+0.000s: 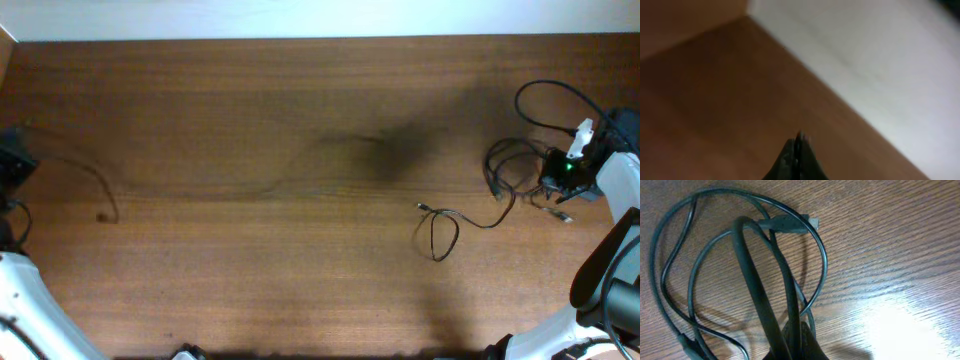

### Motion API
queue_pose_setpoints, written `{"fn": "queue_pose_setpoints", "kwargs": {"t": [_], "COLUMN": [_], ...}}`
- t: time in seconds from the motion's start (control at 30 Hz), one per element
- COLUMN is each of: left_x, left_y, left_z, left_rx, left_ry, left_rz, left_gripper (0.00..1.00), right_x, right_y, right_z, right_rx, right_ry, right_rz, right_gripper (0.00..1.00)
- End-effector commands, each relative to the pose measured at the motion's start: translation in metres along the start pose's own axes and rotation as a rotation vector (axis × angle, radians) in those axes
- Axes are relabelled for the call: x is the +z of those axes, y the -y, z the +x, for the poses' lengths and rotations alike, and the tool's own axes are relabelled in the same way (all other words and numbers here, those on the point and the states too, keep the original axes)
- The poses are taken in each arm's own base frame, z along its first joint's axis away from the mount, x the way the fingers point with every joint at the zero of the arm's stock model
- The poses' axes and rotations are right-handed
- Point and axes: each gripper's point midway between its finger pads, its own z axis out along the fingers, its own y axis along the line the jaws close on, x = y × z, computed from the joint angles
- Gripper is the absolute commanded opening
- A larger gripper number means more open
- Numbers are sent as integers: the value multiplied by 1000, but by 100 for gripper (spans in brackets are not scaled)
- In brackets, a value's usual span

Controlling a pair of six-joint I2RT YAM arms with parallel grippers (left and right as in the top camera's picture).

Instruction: Untangle cables

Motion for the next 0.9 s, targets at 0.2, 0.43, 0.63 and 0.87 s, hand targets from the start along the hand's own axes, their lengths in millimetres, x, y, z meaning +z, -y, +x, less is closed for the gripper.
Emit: {"fn": "queue_pose_setpoints", "kwargs": {"t": [0.2,0.43,0.63,0.87], "left_x": [88,82,253,205], "left_y": [-43,95,14,20], "left_z": [16,-95,86,57], "left_rx": [209,574,365,203], "left_ry": [-111,494,-129,-108], "left_rz": [26,334,143,72], "left_gripper": [0,0,40,99], "right_x": [4,5,3,-8], "right_y": [-42,-113,-131,-151], "right_z": [9,29,48,71], "right_rx": [-43,-215,-267,-280], "right_ry": [-34,-72,-130,-218], "right_rz": [-97,-147,-156,-264], "right_gripper": [4,4,4,9]}}
